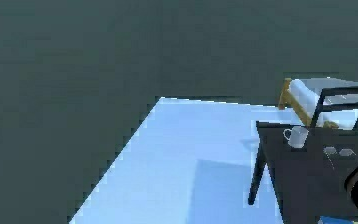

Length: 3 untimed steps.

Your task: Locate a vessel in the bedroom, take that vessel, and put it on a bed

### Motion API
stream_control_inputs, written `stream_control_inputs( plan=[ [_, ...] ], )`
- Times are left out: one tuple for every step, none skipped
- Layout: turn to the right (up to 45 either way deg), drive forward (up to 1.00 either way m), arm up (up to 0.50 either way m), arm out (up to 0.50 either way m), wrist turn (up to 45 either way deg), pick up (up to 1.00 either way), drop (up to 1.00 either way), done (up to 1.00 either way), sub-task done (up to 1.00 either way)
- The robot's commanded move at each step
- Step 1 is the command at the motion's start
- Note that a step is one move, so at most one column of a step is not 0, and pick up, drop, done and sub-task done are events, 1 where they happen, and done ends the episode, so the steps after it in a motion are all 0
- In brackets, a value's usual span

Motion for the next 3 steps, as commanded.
stream_control_inputs(
  plan=[
    [15.0,0.0,0.0,0.0,0.0,0.0,0.0,0.0,0.0],
    [0.0,0.1,0.0,0.0,0.0,0.0,0.0,0.0,0.0],
    [-45.0,0.0,0.0,0.0,0.0,0.0,0.0,0.0,0.0]
  ],
)
